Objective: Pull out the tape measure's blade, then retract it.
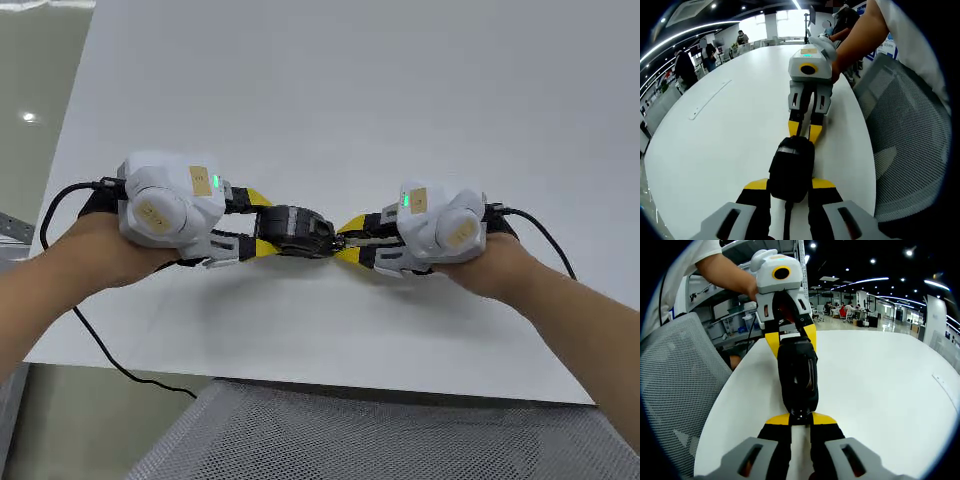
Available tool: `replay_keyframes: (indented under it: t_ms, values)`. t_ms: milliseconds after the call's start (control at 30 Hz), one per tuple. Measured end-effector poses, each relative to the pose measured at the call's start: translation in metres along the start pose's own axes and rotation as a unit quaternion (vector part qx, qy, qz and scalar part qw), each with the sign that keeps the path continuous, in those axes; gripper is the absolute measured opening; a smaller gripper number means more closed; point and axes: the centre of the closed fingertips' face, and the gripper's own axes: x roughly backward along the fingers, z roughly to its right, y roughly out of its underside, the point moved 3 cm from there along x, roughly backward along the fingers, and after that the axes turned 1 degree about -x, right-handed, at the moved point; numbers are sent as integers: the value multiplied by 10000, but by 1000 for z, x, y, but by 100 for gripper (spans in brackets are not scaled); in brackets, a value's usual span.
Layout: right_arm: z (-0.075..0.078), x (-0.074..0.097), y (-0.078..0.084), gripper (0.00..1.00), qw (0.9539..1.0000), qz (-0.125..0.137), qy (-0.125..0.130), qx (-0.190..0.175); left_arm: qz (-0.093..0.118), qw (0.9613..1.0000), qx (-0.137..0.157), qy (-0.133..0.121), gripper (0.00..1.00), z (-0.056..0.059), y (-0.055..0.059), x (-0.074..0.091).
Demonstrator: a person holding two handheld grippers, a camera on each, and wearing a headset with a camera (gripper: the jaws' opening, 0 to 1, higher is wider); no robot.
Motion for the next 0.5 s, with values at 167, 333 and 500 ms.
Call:
replay_keyframes:
  t_ms: [167,333,500]
  values:
    - [1,5,0,11,10000,5,44,44,-12,10000,-61,14,25,0,0,0]
    - [3,15,1,11,9999,-8,70,90,-19,10000,-44,-21,25,0,2,2]
    - [3,30,8,11,9999,-68,111,109,-17,10000,-33,-21,25,1,1,1]
